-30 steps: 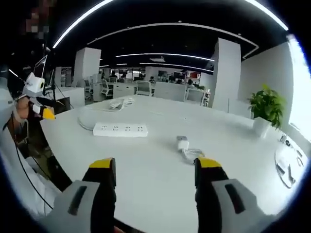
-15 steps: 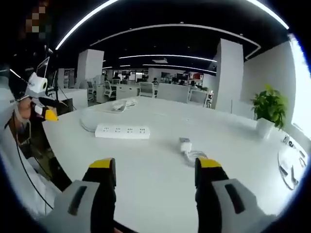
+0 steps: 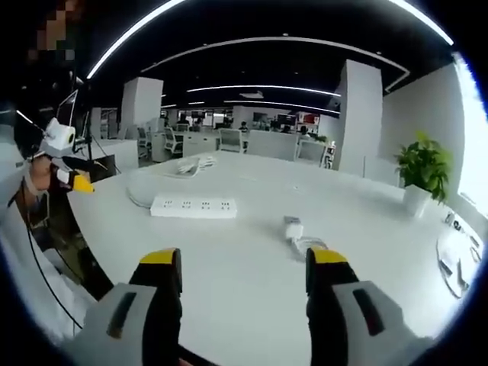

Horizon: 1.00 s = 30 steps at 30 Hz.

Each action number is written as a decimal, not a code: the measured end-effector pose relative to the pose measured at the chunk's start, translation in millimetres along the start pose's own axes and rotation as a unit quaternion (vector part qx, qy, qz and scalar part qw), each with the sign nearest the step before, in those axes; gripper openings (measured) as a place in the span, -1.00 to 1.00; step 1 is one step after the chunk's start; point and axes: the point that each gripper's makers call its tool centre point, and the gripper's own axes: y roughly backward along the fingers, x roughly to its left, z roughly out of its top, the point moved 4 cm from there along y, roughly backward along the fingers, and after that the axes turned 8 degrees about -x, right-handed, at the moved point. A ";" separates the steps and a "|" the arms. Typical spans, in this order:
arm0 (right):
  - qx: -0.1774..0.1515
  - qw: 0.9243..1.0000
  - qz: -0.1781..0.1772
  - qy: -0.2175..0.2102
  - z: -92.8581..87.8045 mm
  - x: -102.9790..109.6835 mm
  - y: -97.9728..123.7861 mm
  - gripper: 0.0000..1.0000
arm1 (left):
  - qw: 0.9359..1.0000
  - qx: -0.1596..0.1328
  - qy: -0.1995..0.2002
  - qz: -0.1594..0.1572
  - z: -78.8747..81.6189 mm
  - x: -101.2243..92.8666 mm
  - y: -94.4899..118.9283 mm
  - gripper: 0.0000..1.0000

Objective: Straighten the power strip on the desk, plug the charger into it

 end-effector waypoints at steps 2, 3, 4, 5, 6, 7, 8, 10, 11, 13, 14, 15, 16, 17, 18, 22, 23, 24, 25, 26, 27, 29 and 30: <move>0.000 1.000 0.001 0.000 0.0 1.0 -0.9 0.30 | 1.000 -0.002 -0.001 -0.001 0.9 -0.5 -0.6 0.79; 0.000 1.000 0.002 0.000 -0.3 1.4 -1.3 0.30 | 1.000 -0.003 -0.002 -0.003 1.2 -1.2 -1.0 0.78; -0.001 1.000 0.002 -0.001 -0.7 1.9 -1.7 0.30 | 1.000 -0.001 -0.004 -0.006 1.0 -2.0 -1.7 0.77; -0.001 1.000 0.004 -0.003 -1.2 2.4 -2.1 0.30 | 1.000 0.000 -0.004 -0.007 0.9 -2.4 -2.3 0.78; -0.002 1.000 0.004 -0.005 -1.8 2.7 -2.6 0.30 | 1.000 0.001 -0.007 -0.009 0.5 -2.9 -3.5 0.78; -0.002 1.000 0.005 -0.006 -2.4 3.0 -3.4 0.30 | 1.000 0.002 -0.008 -0.010 0.2 -3.3 -4.3 0.78; -0.001 1.000 0.007 -0.007 -3.3 4.0 -4.5 0.30 | 1.000 0.002 -0.008 -0.011 0.1 -3.3 -5.1 0.79; 0.000 1.000 0.013 -0.010 -5.0 6.8 -7.4 0.33 | 1.000 0.001 -0.005 -0.012 -0.2 -3.0 -7.2 0.80; 0.004 1.000 0.013 -0.015 -6.2 7.1 -8.8 0.36 | 1.000 0.001 -0.003 -0.012 -0.4 -2.5 -8.4 0.81; 0.008 1.000 0.016 -0.017 -8.0 7.7 -10.3 0.37 | 1.000 0.002 -0.002 -0.009 -0.8 -2.1 -9.6 0.82; 0.009 1.000 0.017 -0.018 -8.3 8.1 -10.6 0.37 | 1.000 0.002 -0.004 -0.009 -0.8 -2.0 -9.8 0.82; 0.008 1.000 0.022 -0.019 -8.4 9.4 -11.8 0.38 | 1.000 0.003 -0.005 -0.009 -0.7 -2.1 -10.1 0.83; 0.008 0.999 0.027 -0.022 -8.4 11.4 -13.8 0.42 | 1.000 0.003 -0.005 -0.010 -0.5 -2.3 -10.3 0.84; 0.008 0.999 0.034 -0.026 -8.5 13.9 -16.5 0.50 | 1.000 0.002 -0.005 -0.011 -0.3 -2.4 -10.9 0.86; 0.008 0.999 0.038 -0.033 -8.4 16.6 -19.5 0.60 | 1.000 0.001 -0.005 -0.011 0.0 -2.4 -11.7 0.88; 0.006 0.997 0.056 -0.049 -8.4 24.6 -27.5 0.76 | 1.000 0.000 -0.013 -0.013 -0.4 -2.2 -17.9 0.92; 0.007 0.997 0.058 -0.050 -8.6 26.5 -29.4 0.80 | 1.000 0.000 -0.014 -0.013 -0.4 -2.1 -19.6 0.92; 0.008 0.997 0.060 -0.051 -9.1 27.6 -30.2 0.82 | 1.000 -0.001 -0.013 -0.015 -0.2 -2.3 -21.3 0.92; 0.008 0.997 0.063 -0.052 -9.3 28.6 -30.5 0.82 | 1.000 -0.002 -0.013 -0.019 0.3 -3.3 -23.6 0.92; 0.009 0.996 0.064 -0.054 -9.5 28.7 -30.7 0.82 | 1.000 -0.002 -0.013 -0.022 0.5 -4.2 -25.3 0.92; 0.008 0.996 0.065 -0.055 -9.4 28.8 -30.8 0.82 | 1.000 -0.002 -0.014 -0.024 0.7 -4.9 -27.1 0.92; 0.006 0.996 0.064 -0.055 -9.0 28.6 -31.1 0.81 | 0.999 -0.005 -0.017 -0.029 1.0 -5.7 -30.9 0.92; 0.006 0.997 0.063 -0.055 -8.9 28.1 -31.3 0.81 | 0.999 -0.004 -0.018 -0.031 0.9 -5.8 -34.1 0.92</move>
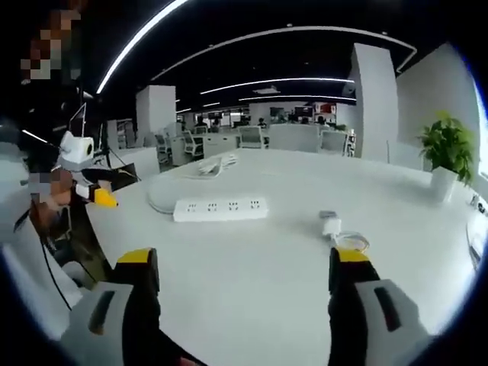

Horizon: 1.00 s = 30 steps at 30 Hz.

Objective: Straighten the power strip on the desk, plug the charger into it

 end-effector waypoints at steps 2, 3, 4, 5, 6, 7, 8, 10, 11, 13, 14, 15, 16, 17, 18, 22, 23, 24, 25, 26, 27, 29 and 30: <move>0.000 1.000 -0.002 0.001 -0.3 -2.2 -0.1 0.80 | 1.000 -0.001 -0.006 -0.009 -1.0 0.0 -8.2 0.91; 0.001 1.000 -0.002 0.002 -0.8 -3.2 -0.5 0.80 | 1.000 -0.001 -0.012 -0.018 -2.4 0.6 -13.7 0.85; 0.003 1.000 -0.001 0.002 -1.8 -2.9 -1.6 0.80 | 0.999 0.005 -0.017 -0.027 -5.2 1.3 -18.9 0.80; 0.004 1.000 0.000 0.001 -2.6 -3.0 -2.5 0.80 | 0.999 0.012 -0.014 -0.028 -7.7 3.5 -24.5 0.80; 0.005 1.000 0.001 0.000 -3.6 -3.0 -3.5 0.80 | 0.999 0.015 -0.013 -0.029 -9.6 6.1 -30.9 0.83; 0.006 1.000 0.001 -0.001 -4.6 -3.7 -4.1 0.80 | 0.999 0.015 -0.013 -0.030 -10.4 7.9 -34.9 0.86; 0.007 1.000 0.001 -0.003 -5.5 -4.3 -4.2 0.79 | 0.999 0.013 -0.014 -0.032 -10.9 9.2 -38.4 0.87; 0.010 1.000 -0.001 -0.004 -6.7 -4.7 -3.8 0.78 | 0.999 0.013 -0.008 -0.036 -10.8 10.8 -44.2 0.89; 0.011 1.000 -0.002 -0.004 -6.9 -4.9 -3.5 0.78 | 0.999 0.011 -0.005 -0.041 -9.4 10.2 -46.9 0.90; 0.009 1.000 -0.003 -0.004 -6.9 -4.9 -3.4 0.78 | 0.999 0.002 -0.004 -0.051 -6.1 8.3 -52.2 0.90; 0.008 1.000 -0.002 -0.005 -7.3 -4.8 -3.6 0.78 | 0.998 -0.002 -0.005 -0.059 -4.2 6.8 -56.2 0.90; 0.008 1.000 -0.001 -0.007 -8.0 -4.6 -4.2 0.78 | 0.998 -0.007 -0.007 -0.068 -2.4 5.4 -61.1 0.89; 0.008 1.000 -0.001 -0.010 -9.4 -4.8 -5.5 0.78 | 0.997 -0.012 -0.016 -0.079 -1.0 3.8 -66.8 0.87; 0.010 1.000 0.000 -0.013 -11.3 -4.9 -7.1 0.77 | 0.996 -0.013 -0.030 -0.087 -1.4 3.1 -75.3 0.87; 0.013 1.000 0.000 -0.014 -12.1 -4.7 -7.6 0.77 | 0.996 -0.008 -0.030 -0.087 -2.3 3.8 -82.3 0.89; 0.009 1.000 0.002 -0.014 -10.2 -3.0 -8.0 0.77 | 0.995 0.006 -0.026 -0.094 -3.2 6.5 -103.8 0.91; 0.007 1.000 0.003 -0.016 -10.0 -3.0 -7.9 0.77 | 0.995 0.006 -0.026 -0.096 -2.5 6.4 -107.9 0.92; 0.007 1.000 0.003 -0.019 -10.5 -3.4 -8.0 0.76 | 0.995 0.006 -0.027 -0.098 -1.6 5.8 -112.0 0.92; 0.007 1.000 0.002 -0.021 -11.4 -4.0 -7.9 0.76 | 0.994 0.007 -0.029 -0.101 -0.8 5.2 -115.8 0.92; 0.008 1.000 0.001 -0.022 -12.5 -4.6 -7.9 0.76 | 0.994 0.008 -0.032 -0.103 0.0 4.7 -119.4 0.91; 0.010 1.000 -0.001 -0.023 -13.8 -5.1 -7.6 0.75 | 0.994 0.010 -0.035 -0.107 0.6 4.4 -123.0 0.91; 0.012 1.000 -0.001 -0.024 -14.8 -5.3 -7.3 0.75 | 0.992 0.021 -0.045 -0.117 0.2 3.4 -129.4 0.91; 0.012 1.000 -0.002 -0.025 -15.2 -5.3 -7.3 0.75 | 0.991 0.026 -0.050 -0.124 -0.5 2.4 -133.4 0.91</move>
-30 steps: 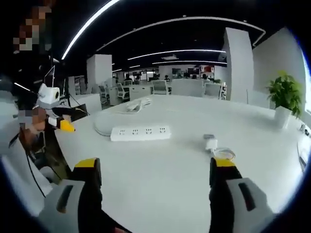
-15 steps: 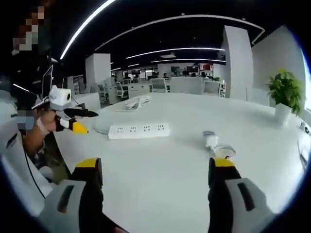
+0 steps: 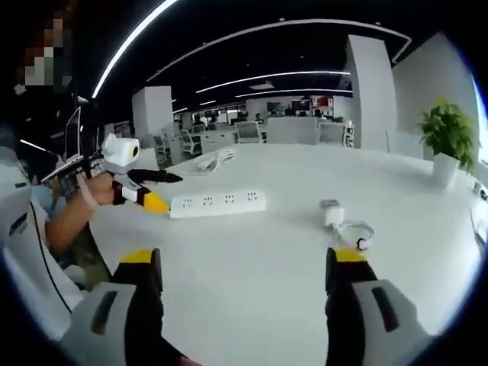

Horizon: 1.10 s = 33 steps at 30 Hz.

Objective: Straighten the power strip on the desk, plug the charger into it

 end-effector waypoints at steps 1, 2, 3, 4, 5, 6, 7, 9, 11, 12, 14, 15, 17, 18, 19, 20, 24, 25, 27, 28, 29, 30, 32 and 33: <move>0.000 1.000 0.000 -0.001 -0.2 0.0 -0.1 0.75 | 1.000 0.006 -0.002 -0.004 -0.9 0.7 -4.0 0.91; -0.001 1.000 0.000 -0.003 -0.3 0.0 -1.0 0.75 | 1.000 0.011 -0.006 -0.008 -2.1 1.4 -8.4 0.90; -0.001 1.000 0.000 -0.004 -0.5 0.0 -1.5 0.75 | 1.000 0.016 -0.009 -0.011 -3.2 2.2 -12.7 0.89; -0.001 1.000 0.000 -0.004 -1.7 2.5 -2.9 0.74 | 1.000 0.024 -0.011 -0.012 -4.9 3.0 -16.4 0.89; 0.000 1.000 0.001 -0.005 -2.3 3.3 -3.8 0.74 | 0.999 0.028 -0.012 -0.013 -6.2 3.6 -19.9 0.89; 0.000 1.000 0.001 -0.006 -3.0 2.2 -4.5 0.74 | 0.999 0.031 -0.011 -0.016 -7.6 4.5 -22.9 0.88; 0.000 1.000 0.002 -0.007 -3.5 2.1 -5.0 0.74 | 0.999 0.035 -0.006 -0.018 -9.6 5.5 -26.7 0.87; 0.000 1.000 0.004 -0.013 -6.2 0.0 -6.9 0.74 | 0.999 0.040 -0.002 -0.020 -11.8 7.2 -30.6 0.83; 0.003 1.000 0.004 -0.017 -8.3 -0.7 -7.3 0.73 | 0.999 0.045 -0.002 -0.020 -13.9 9.2 -34.4 0.81; 0.004 1.000 0.004 -0.018 -9.0 -2.1 -7.3 0.73 | 0.999 0.047 -0.004 -0.020 -14.7 9.9 -35.8 0.78; 0.005 1.000 0.003 -0.020 -9.8 -4.0 -7.3 0.73 | 0.998 0.053 -0.005 -0.024 -16.0 9.5 -37.2 0.76; 0.005 1.000 0.004 -0.021 -10.0 -4.8 -7.5 0.73 | 0.998 0.053 -0.006 -0.026 -16.1 9.0 -37.3 0.75; 0.004 1.000 0.005 -0.023 -10.2 -5.9 -8.2 0.72 | 0.998 0.052 -0.008 -0.031 -15.7 8.4 -38.9 0.72; 0.004 1.000 0.006 -0.024 -10.5 -6.9 -9.3 0.72 | 0.998 0.054 -0.006 -0.034 -15.9 8.1 -40.2 0.66; 0.006 1.000 0.008 -0.022 -10.9 -7.7 -10.5 0.71 | 0.997 0.057 -0.006 -0.043 -16.9 7.1 -41.3 0.60; 0.010 1.000 0.008 -0.018 -11.3 -9.2 -11.9 0.71 | 0.997 0.058 -0.013 -0.039 -17.2 8.4 -41.9 0.57; 0.022 1.000 0.015 0.003 -6.7 -14.3 -19.9 0.70 | 0.997 0.061 -0.023 -0.043 -18.5 8.0 -42.7 0.52; 0.024 1.000 0.017 0.008 -4.9 -14.8 -22.3 0.70 | 0.997 0.062 -0.024 -0.043 -18.3 8.4 -42.6 0.52; 0.025 0.999 0.022 0.019 -0.7 -14.3 -27.3 0.70 | 0.997 0.063 -0.025 -0.043 -18.5 7.8 -42.5 0.52; 0.026 0.999 0.024 0.021 0.6 -14.0 -29.1 0.70 | 0.997 0.064 -0.025 -0.042 -18.6 7.5 -42.4 0.52; 0.026 0.999 0.027 0.025 2.3 -13.5 -31.8 0.70 | 0.997 0.066 -0.025 -0.042 -18.5 7.4 -42.5 0.52; 0.027 0.999 0.031 0.030 3.5 -12.8 -34.7 0.70 | 0.996 0.069 -0.027 -0.041 -18.6 6.5 -42.6 0.51; 0.031 0.998 0.036 0.037 4.5 -11.4 -41.2 0.70 | 0.995 0.084 -0.030 -0.041 -18.3 6.8 -43.7 0.51; 0.034 0.998 0.039 0.040 4.5 -10.5 -43.5 0.70 | 0.995 0.091 -0.031 -0.040 -18.3 6.7 -43.7 0.51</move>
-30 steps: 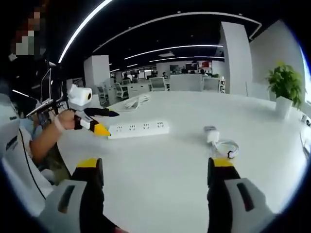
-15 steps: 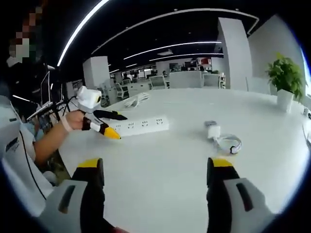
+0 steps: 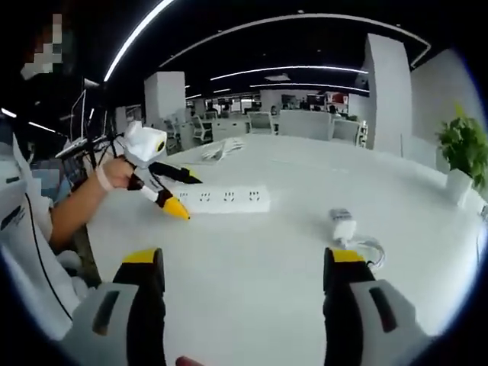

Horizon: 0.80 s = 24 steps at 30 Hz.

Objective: Straighten the power strip on the desk, plug the charger into it

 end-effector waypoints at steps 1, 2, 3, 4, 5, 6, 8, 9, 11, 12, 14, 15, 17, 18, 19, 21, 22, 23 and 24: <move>0.002 1.000 0.002 0.002 0.2 0.8 -2.1 0.70 | 1.000 0.008 0.000 0.000 -0.2 0.0 -0.2 0.51; 0.003 1.000 0.004 0.004 0.5 1.6 -3.6 0.70 | 1.000 0.017 0.001 0.000 -0.2 0.2 -0.5 0.51; 0.003 1.000 0.006 0.005 0.7 2.4 -4.9 0.70 | 1.000 0.026 0.000 0.000 -0.2 0.1 -0.6 0.51; 0.003 1.000 0.007 0.005 0.7 2.8 -5.6 0.70 | 0.999 0.036 0.000 0.000 -1.0 -0.4 -0.1 0.51; 0.002 1.000 0.009 0.004 0.5 3.2 -6.2 0.70 | 0.999 0.040 0.002 -0.001 -0.3 0.3 -1.0 0.51; 0.003 1.000 0.010 0.004 0.1 3.5 -7.2 0.70 | 0.999 0.042 0.002 -0.003 -0.2 0.4 -1.3 0.51; 0.008 1.000 0.014 0.006 -1.2 3.2 -9.4 0.68 | 0.998 0.056 0.001 -0.010 -0.4 0.6 -1.3 0.50; 0.012 1.000 0.019 0.013 -1.1 2.9 -10.4 0.67 | 0.998 0.067 0.003 -0.012 -0.6 0.4 -1.5 0.50; 0.022 0.999 0.032 0.032 0.8 2.9 -13.3 0.61 | 0.996 0.082 0.002 -0.018 0.3 0.9 -2.7 0.49; 0.027 0.998 0.039 0.045 2.5 2.3 -15.3 0.59 | 0.996 0.084 0.000 -0.020 1.3 1.3 -3.7 0.49; 0.035 0.996 0.049 0.065 6.0 1.3 -20.1 0.57 | 0.996 0.084 -0.002 -0.025 1.2 0.8 -4.4 0.49; 0.038 0.995 0.055 0.076 8.0 1.2 -22.8 0.57 | 0.996 0.084 -0.002 -0.026 1.2 0.6 -4.5 0.49; 0.040 0.993 0.068 0.093 11.7 0.9 -27.3 0.54 | 0.996 0.083 -0.003 -0.026 1.3 0.7 -4.5 0.48; 0.043 0.990 0.079 0.104 14.2 0.2 -30.6 0.54 | 0.996 0.083 -0.004 -0.027 1.6 1.0 -4.9 0.48; 0.047 0.989 0.086 0.114 16.0 -0.9 -32.9 0.54 | 0.996 0.084 -0.005 -0.028 1.9 1.1 -5.3 0.48; 0.053 0.984 0.099 0.136 20.5 -3.8 -37.6 0.53 | 0.996 0.085 -0.008 -0.032 2.3 1.1 -6.2 0.48; 0.057 0.981 0.109 0.148 22.3 -4.3 -40.0 0.53 | 0.996 0.085 -0.010 -0.035 2.6 0.9 -6.5 0.48; 0.058 0.979 0.116 0.155 24.5 -5.1 -42.7 0.53 | 0.996 0.085 -0.011 -0.037 2.8 0.9 -7.0 0.48; 0.059 0.978 0.121 0.159 26.6 -6.0 -45.7 0.53 | 0.995 0.086 -0.012 -0.039 2.9 0.8 -7.0 0.48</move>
